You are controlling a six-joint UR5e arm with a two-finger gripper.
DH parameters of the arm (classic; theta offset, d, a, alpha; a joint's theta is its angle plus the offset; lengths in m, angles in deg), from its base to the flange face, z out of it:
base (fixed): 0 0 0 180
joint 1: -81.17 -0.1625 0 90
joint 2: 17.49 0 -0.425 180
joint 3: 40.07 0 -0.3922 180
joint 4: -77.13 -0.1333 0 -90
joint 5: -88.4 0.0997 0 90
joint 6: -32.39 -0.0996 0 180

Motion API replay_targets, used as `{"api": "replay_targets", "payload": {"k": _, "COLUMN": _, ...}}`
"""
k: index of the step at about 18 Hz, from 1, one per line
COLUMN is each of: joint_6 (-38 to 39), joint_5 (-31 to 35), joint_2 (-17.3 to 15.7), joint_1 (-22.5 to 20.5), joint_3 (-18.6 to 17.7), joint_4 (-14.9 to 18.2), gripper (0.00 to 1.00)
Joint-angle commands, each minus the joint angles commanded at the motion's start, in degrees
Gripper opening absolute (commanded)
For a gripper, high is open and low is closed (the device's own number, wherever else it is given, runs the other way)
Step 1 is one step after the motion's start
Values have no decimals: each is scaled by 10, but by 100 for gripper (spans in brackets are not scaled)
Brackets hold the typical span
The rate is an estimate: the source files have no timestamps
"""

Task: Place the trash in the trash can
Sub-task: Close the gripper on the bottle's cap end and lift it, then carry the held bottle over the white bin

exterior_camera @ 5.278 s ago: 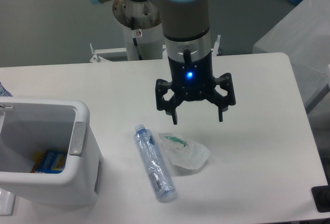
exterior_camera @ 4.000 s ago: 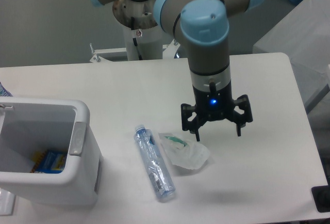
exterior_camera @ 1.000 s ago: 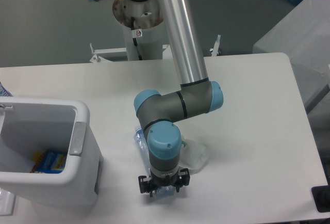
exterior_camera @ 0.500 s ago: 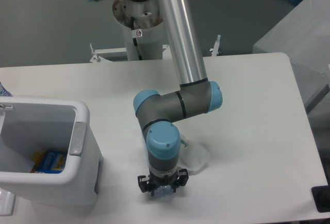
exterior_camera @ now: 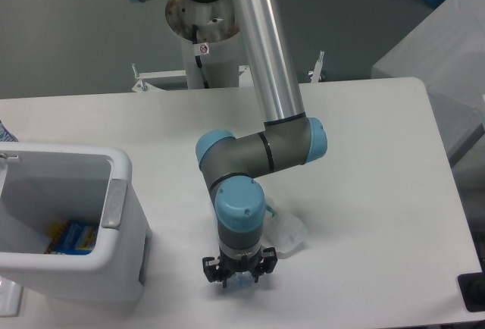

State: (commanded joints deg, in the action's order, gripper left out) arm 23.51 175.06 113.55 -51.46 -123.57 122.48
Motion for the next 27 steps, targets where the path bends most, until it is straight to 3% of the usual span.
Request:
{"api": "replay_targets", "payload": {"k": 3, "joint_6": 0, "joint_5": -1, "joint_2": -3, "joint_1": 0, "joint_3": 2, "joint_4": -1, "gripper": 63}}
{"api": "replay_targets", "payload": {"k": 13, "joint_6": -1, "joint_5": -1, "joint_2": -13, "joint_1": 0, "joint_3": 3, "joint_4": -1, "gripper": 63}}
{"api": "replay_targets", "payload": {"k": 17, "joint_6": -1, "joint_5": -4, "joint_2": -35, "joint_1": 0, "joint_3": 10, "joint_4": -3, "gripper": 59}}
{"api": "replay_targets", "payload": {"k": 27, "joint_6": 0, "joint_5": -72, "joint_2": -77, "joint_1": -7, "joint_3": 94, "joint_4": -16, "gripper": 58}}
